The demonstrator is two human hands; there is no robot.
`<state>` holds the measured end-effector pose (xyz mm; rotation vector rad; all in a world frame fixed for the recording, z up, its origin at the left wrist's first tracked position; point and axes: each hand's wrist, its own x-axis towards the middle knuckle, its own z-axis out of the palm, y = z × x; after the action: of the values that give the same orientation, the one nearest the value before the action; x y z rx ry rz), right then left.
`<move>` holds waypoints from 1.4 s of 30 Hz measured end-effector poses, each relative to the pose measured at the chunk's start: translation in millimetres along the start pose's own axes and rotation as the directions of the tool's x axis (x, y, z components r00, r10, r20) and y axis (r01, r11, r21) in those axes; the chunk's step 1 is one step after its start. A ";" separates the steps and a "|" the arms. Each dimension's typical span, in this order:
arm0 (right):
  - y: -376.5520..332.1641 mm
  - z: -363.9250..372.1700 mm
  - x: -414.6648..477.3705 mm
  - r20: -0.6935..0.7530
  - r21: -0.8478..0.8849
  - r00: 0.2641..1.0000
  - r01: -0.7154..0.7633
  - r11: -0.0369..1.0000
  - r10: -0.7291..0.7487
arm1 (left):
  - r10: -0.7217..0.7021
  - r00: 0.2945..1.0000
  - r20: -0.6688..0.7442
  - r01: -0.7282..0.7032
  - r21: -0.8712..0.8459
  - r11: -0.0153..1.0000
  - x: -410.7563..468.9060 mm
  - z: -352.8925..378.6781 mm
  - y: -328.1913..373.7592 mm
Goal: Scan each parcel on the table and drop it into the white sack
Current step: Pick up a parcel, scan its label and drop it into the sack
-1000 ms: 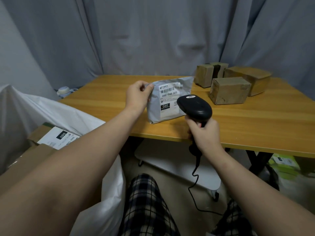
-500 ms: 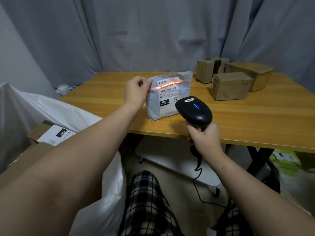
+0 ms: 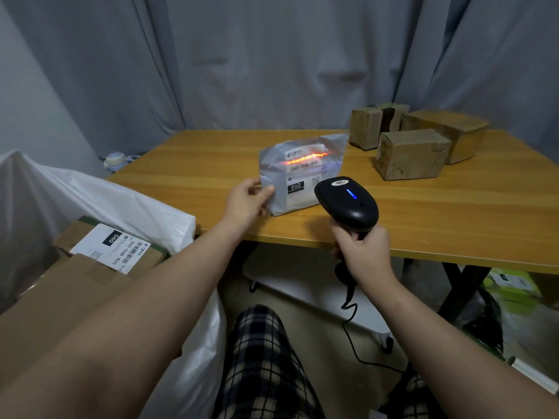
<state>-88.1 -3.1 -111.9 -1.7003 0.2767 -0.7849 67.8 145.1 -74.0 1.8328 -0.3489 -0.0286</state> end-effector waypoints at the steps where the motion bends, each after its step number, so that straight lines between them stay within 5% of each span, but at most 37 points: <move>1: -1.9 1.7 0.1 0.013 0.004 1.000 0.002 1.000 -0.002 | -0.014 1.000 0.015 0.014 -0.012 1.000 -2.8 0.2 -1.6; 8: -37.4 20.6 0.1 0.121 0.134 0.992 0.017 0.991 -0.034 | 0.220 0.972 -0.086 -0.217 0.039 0.975 -36.0 -29.4 31.4; 11: -59.6 39.3 -5.8 0.194 0.168 0.976 0.069 0.983 -0.101 | 0.268 0.933 -0.239 -0.272 0.017 0.962 -82.7 -65.5 40.0; 15: -87.5 79.4 -21.6 0.336 0.207 0.930 0.084 0.975 -0.152 | 0.198 0.867 -0.457 -0.246 -0.048 0.968 -141.9 -125.0 30.8; 24: -107.3 161.6 -63.2 0.554 0.113 0.830 0.004 0.994 -0.066 | 0.260 0.690 -0.675 -0.113 0.253 0.961 -200.1 -236.1 -6.3; 27: -99.5 169.1 -69.8 0.553 0.059 0.831 0.034 0.998 -0.061 | 0.183 0.727 -0.662 -0.026 0.240 0.970 -196.4 -243.3 -22.9; 30: -91.6 167.9 -68.0 0.541 0.000 0.841 0.034 0.999 -0.029 | -0.112 0.900 -0.422 0.276 0.352 0.894 -189.6 -247.1 -33.0; 33: -84.2 164.6 -63.9 0.530 -0.039 0.848 0.027 0.999 -0.002 | -0.339 0.897 -0.284 0.432 0.723 0.539 -185.5 -244.1 -38.6; 35: -79.1 161.1 -61.6 0.524 -0.054 0.852 0.012 0.998 0.018 | -0.289 0.890 -0.353 0.446 0.805 0.391 -182.3 -239.4 -40.2; 39: -66.6 150.1 -51.5 0.494 -0.087 0.868 -0.014 0.996 0.055 | 0.037 0.894 -0.447 0.375 0.788 0.488 -166.5 -219.0 -29.0; 42: -61.1 135.4 -36.0 0.451 -0.082 0.889 -0.053 0.995 0.085 | 0.220 0.924 -0.313 0.193 0.878 0.438 -144.7 -192.2 -8.7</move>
<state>-43.3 139.4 -80.0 -1.8720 0.0373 -0.3078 -30.3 363.6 -49.5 2.8576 -0.0613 0.6728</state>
